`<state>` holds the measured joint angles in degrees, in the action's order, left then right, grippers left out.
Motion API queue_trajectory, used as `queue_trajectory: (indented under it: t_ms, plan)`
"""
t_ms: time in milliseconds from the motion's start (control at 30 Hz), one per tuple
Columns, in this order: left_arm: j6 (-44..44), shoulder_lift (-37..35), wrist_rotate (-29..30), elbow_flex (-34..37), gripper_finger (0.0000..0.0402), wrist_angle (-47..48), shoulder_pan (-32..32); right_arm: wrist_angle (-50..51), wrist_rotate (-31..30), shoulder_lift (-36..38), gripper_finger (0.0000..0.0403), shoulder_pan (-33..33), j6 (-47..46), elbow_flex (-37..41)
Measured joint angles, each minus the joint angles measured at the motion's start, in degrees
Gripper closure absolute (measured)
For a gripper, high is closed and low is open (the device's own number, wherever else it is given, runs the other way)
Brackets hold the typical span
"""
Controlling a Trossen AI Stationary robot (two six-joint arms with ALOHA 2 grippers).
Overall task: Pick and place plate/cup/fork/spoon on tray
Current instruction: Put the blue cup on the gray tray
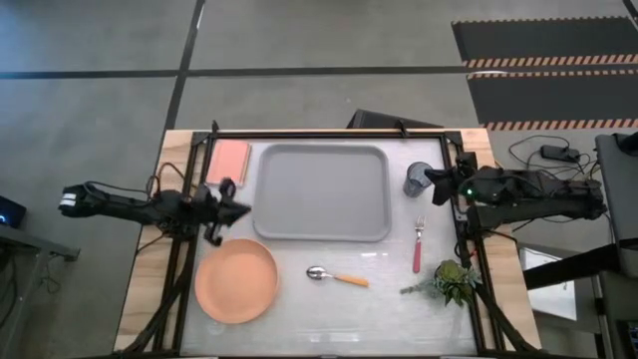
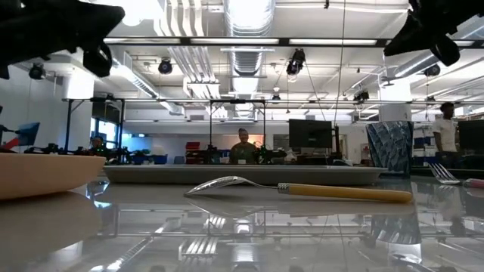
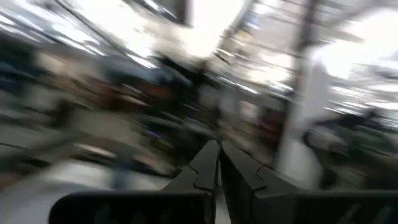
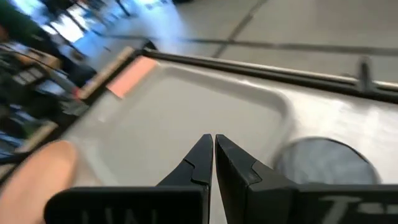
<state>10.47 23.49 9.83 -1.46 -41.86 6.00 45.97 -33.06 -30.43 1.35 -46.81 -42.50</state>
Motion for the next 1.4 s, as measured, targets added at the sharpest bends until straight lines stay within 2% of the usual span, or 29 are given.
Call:
queue_trajectory:
  t_ms: [167, 233, 400, 500, 567, 667, 767, 867, 1033, 1167, 1400]
  plan:
    - [-2.7, 0.3, 15.1, -0.7, 0.0402, -10.0, 0.0, 7.8, 2.0, -5.9, 0.0394, -3.3, -4.3, -4.9]
    - [-7.9, 0.3, 18.8, -0.9, 0.0402, -13.8, 0.0, 8.4, 3.9, -8.1, 0.0394, -4.9, -4.7, -6.0]
    - [-26.8, 0.6, 19.1, -1.5, 0.0402, -23.6, 0.0, 8.3, 7.8, -15.1, 0.0394, -11.2, -3.6, -8.8]
    - [-34.5, 1.1, 18.6, -0.7, 0.0402, -22.8, 0.0, 8.4, 12.1, -19.5, 0.0394, -16.0, -1.5, -10.6]
    - [-38.0, 2.3, 16.5, -1.3, 0.0402, -26.8, 0.0, 8.5, 15.1, -22.2, 0.0394, -18.3, 0.3, -12.1]
    - [-36.0, 2.8, 14.1, -2.3, 0.0402, -32.4, 0.0, 10.2, 18.2, -25.5, 0.0393, -20.8, 0.0, -14.5]
    - [-29.2, 3.2, 14.5, -1.3, 0.0402, -29.1, 0.0, 10.2, 19.0, -28.2, 0.0376, -23.0, -0.1, -17.2]
    - [-24.5, 3.7, 14.5, -0.4, 0.0402, -27.3, 0.0, 11.3, 19.0, -31.5, 0.0338, -24.1, -0.1, -19.1]
    - [-24.4, 3.6, 14.6, -0.5, 0.0402, -30.3, 0.0, 15.1, 17.6, -35.9, 0.0264, -25.2, -1.6, -21.7]
    - [-24.7, 2.2, 14.5, -0.7, 0.0402, -31.2, 0.0, 17.2, 16.1, -39.7, 0.0220, -25.2, -2.5, -21.9]
    - [-27.5, -0.7, 14.5, -0.7, 0.0402, -31.8, 0.0, 17.6, 15.6, -43.2, 0.0198, -25.8, -3.2, -18.4]
